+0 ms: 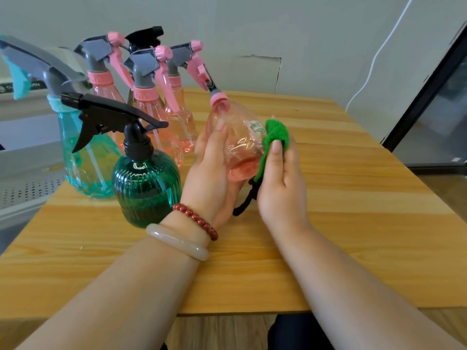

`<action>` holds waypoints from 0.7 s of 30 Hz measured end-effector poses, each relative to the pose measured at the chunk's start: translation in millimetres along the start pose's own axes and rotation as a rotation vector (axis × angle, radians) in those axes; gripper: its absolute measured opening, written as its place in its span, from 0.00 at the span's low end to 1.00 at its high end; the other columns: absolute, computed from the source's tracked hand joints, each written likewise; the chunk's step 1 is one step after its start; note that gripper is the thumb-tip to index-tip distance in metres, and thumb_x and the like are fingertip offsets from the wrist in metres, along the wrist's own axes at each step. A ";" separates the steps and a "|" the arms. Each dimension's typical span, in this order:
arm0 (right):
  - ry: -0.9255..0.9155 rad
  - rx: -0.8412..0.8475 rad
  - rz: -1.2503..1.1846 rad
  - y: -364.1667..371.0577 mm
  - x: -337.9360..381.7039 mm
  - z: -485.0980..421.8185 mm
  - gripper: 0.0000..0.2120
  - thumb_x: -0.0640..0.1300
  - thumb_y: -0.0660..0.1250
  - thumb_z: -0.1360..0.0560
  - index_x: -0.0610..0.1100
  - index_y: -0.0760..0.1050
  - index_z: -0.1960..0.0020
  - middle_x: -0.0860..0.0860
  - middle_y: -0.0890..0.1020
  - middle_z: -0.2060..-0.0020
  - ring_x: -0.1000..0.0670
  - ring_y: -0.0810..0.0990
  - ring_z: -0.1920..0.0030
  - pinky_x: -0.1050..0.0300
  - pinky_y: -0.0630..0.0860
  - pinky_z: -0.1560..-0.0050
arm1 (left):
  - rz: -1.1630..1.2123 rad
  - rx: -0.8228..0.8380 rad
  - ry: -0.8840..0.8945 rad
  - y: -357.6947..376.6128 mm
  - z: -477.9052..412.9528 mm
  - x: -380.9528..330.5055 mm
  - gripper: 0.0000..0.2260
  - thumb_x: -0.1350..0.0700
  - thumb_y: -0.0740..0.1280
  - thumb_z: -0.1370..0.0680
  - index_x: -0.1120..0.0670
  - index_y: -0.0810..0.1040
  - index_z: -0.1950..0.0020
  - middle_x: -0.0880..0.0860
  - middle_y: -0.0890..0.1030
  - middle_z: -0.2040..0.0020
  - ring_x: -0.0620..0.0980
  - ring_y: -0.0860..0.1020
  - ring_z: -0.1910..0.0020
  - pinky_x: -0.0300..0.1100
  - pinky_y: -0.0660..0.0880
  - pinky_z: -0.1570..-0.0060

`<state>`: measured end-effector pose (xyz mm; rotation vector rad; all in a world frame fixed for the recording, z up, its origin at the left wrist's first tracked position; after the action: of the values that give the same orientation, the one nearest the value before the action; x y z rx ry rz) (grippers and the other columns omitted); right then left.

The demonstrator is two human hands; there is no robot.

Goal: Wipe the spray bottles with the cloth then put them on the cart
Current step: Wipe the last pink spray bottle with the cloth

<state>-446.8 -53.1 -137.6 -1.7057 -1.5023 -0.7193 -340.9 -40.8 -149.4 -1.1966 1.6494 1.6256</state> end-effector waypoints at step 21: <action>0.274 -0.070 -0.355 -5.6 -5.6 -4.6 0.12 0.63 0.63 0.29 0.61 0.77 0.49 0.58 0.84 0.49 0.54 0.81 0.43 0.50 0.75 0.38 | -0.892 -0.102 0.547 15.0 15.5 -12.5 0.30 0.38 0.53 0.21 0.42 0.48 0.21 0.50 0.52 0.20 0.42 0.49 0.21 0.27 0.48 0.28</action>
<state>-453.0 -59.8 -138.6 -1.3347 -1.6117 -1.1533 -351.2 -24.7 -133.4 -2.1526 1.0044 0.8524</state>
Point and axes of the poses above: each hand's wrist, its own z-axis away from the middle knuckle, its own y-axis out of the palm, x = y × z, the point moved 4 cm from there along -z, towards the middle knuckle
